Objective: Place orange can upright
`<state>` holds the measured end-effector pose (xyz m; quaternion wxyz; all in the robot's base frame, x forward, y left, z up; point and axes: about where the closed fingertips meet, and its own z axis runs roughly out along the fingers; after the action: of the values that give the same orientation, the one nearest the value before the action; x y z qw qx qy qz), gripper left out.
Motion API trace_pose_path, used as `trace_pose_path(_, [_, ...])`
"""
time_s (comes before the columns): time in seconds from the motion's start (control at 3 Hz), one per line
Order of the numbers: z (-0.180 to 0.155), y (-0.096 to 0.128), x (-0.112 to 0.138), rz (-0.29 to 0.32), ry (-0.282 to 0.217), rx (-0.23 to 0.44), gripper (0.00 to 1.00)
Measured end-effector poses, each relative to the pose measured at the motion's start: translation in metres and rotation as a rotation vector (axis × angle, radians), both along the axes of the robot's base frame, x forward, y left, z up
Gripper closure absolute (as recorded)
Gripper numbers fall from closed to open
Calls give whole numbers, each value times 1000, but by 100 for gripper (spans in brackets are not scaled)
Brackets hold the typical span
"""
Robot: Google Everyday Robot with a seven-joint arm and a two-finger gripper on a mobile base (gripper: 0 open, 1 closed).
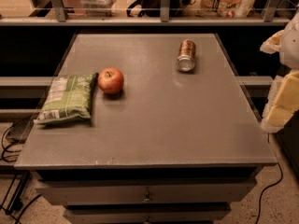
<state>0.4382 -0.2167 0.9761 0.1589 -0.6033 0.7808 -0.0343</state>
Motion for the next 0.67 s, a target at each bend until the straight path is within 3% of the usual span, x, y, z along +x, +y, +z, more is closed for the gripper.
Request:
trace_pose_path(0.33, [1, 0, 1, -3, -3, 5, 0])
trace_pose_path(0.67, [-8, 3, 19, -67, 28, 62, 0])
